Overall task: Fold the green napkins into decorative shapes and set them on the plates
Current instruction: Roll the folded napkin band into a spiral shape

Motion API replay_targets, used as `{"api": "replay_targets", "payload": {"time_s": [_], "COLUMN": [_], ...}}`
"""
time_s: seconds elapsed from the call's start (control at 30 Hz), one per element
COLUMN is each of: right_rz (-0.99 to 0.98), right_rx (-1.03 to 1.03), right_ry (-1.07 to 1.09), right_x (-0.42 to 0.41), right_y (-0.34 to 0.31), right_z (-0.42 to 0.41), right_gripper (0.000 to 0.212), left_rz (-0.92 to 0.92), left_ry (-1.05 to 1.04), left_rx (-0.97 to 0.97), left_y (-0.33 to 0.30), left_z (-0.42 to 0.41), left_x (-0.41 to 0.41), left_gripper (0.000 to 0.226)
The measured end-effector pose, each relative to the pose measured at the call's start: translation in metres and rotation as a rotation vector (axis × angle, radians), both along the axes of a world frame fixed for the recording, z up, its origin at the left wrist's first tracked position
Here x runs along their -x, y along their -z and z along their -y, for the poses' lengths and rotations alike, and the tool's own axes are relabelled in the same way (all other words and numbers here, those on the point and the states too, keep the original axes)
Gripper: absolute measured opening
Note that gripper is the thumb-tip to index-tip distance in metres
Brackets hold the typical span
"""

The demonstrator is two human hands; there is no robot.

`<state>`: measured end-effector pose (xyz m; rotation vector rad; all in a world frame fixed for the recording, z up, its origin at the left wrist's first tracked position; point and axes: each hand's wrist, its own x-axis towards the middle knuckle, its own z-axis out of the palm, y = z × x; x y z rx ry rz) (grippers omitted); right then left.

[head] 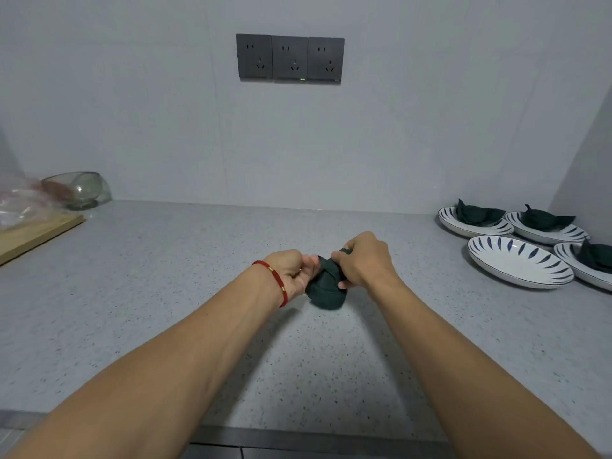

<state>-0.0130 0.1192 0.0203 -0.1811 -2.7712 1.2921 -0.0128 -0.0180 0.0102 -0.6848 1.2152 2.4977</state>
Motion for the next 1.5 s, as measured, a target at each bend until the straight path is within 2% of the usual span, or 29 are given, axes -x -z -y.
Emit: {"api": "replay_targets", "payload": {"time_s": [0.13,0.27,0.33,0.4,0.5,0.6,0.7,0.77,0.83,0.97,1.03,1.1,1.13,1.17,1.27,1.37,1.5], "right_rz": [-0.056,0.059,0.089,0.053,-0.043,-0.067,-0.133,-0.180,-0.196,-0.226,-0.236,-0.313,-0.394,-0.497,-0.673,-0.720,-0.624], "right_rx": [0.123,0.292,0.309,0.232,0.073,0.068,0.063,-0.010,-0.094,-0.306,-0.327,-0.294,-0.274,-0.285,-0.410,-0.479,-0.367], "right_ry": [0.035,0.014,0.034,0.060,0.119,0.174,0.207,0.227,0.230,0.189,0.174,0.152,0.130,0.086,-0.207,-0.422,-0.581], "right_x": [0.005,0.012,0.015,0.015,0.010,0.010,0.011,0.009,0.005,-0.001,-0.003,-0.005,-0.008,-0.009,-0.014,-0.026,-0.037], "right_y": [0.005,0.010,0.016,0.022,0.035,0.045,0.046,0.050,0.063,0.081,0.080,0.080,0.080,0.079,0.081,0.082,0.076], "right_z": [0.002,0.007,0.011,0.017,0.018,0.007,0.002,0.002,0.000,-0.003,-0.004,-0.003,-0.002,-0.002,-0.008,-0.021,-0.043], "right_gripper": [0.021,0.021,0.018,0.020,0.036,0.041,0.045,0.047,0.046,0.038,0.033,0.017,0.008,0.009,0.024,0.019,0.012], "left_rz": [-0.067,-0.110,-0.136,-0.159,-0.160,-0.138,-0.162,-0.173,-0.203,-0.347,-0.414,-0.445,-0.455,-0.467,-0.503,-0.605,-0.955], "left_ry": [0.063,0.178,0.146,0.073,0.014,-0.028,-0.067,-0.082,-0.022,0.095,0.090,0.074,0.061,0.044,0.004,-0.015,0.008], "left_rx": [0.050,0.263,0.379,0.466,0.407,0.248,0.284,0.402,0.583,1.110,1.242,1.290,1.318,1.355,1.443,1.510,1.569], "left_y": [0.003,0.007,0.013,0.017,0.022,0.029,0.033,0.037,0.043,0.055,0.058,0.063,0.066,0.069,0.075,0.073,0.072], "left_z": [-0.001,-0.006,-0.010,-0.013,-0.010,0.000,0.006,0.007,0.008,0.004,0.003,0.001,0.001,0.000,-0.001,-0.001,0.006], "left_x": [-0.005,-0.008,-0.004,-0.003,-0.003,-0.003,-0.006,-0.009,-0.014,-0.020,-0.022,-0.023,-0.022,-0.020,-0.018,-0.026,-0.037], "left_gripper": [0.015,0.016,0.022,0.020,0.009,0.010,0.007,0.005,0.015,0.025,0.027,0.027,0.025,0.023,0.014,0.014,0.023]}}
